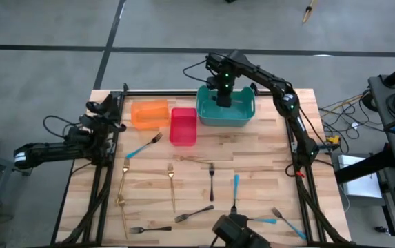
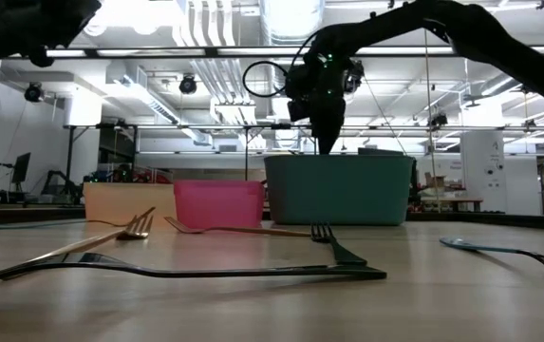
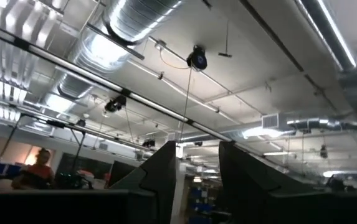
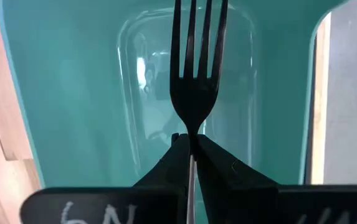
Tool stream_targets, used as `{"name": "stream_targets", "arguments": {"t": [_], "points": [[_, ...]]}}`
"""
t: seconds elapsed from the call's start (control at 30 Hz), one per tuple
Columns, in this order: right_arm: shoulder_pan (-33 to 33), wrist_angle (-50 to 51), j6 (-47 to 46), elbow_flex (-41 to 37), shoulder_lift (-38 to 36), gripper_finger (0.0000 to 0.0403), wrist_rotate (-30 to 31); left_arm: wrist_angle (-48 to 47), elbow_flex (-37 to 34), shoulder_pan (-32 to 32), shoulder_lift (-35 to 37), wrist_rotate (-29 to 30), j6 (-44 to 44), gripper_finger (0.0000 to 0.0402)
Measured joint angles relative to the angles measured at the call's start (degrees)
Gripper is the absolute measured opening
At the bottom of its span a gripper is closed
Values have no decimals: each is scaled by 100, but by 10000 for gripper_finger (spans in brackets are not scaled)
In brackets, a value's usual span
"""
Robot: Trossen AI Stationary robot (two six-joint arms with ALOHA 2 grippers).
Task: Sort silverware by color (type)
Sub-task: Put the black fork into the green bin
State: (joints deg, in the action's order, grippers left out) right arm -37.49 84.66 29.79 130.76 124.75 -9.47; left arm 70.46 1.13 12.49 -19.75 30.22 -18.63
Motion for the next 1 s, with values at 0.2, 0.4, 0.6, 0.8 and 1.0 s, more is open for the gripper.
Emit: {"name": "stream_targets", "arguments": {"t": [0.2, 0.4, 0.6, 0.8, 1.0], "points": [[123, -147, -296, -276, -1, 12, 316, -152, 2, -2, -4, -235, 323, 103], [226, -707, -260, -716, 0, 12, 625, -156, 1, -2, -4, -234, 72, 103], [235, -1269, -121, -1109, -2, 12, 810, -123, 1, -2, -4, -227, -468, 103], [236, -1743, -17, -1500, -2, 12, 813, -28, 2, -2, -4, -223, -1052, 103], [234, -2075, -18, -1820, -2, 12, 813, 57, 2, -2, -2, -219, -1382, 103]]}}
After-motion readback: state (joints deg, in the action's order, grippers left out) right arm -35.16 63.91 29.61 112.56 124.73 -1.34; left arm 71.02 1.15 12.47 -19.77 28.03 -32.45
